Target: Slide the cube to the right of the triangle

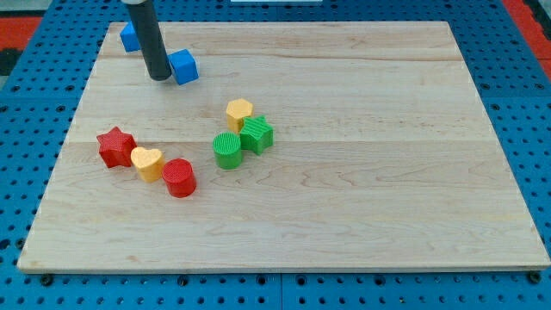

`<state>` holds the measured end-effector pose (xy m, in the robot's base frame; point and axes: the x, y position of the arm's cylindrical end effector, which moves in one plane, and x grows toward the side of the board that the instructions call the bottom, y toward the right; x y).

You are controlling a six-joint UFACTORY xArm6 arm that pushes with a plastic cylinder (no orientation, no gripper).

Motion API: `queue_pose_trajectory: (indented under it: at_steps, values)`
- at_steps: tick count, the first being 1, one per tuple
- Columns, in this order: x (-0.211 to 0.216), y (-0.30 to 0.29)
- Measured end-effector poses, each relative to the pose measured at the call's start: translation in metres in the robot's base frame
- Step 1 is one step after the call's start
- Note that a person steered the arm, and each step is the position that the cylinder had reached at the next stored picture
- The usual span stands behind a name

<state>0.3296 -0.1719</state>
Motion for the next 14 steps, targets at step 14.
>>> queue_pose_trajectory:
  at_steps: [14]
  values:
    - [-0.062,-0.02]
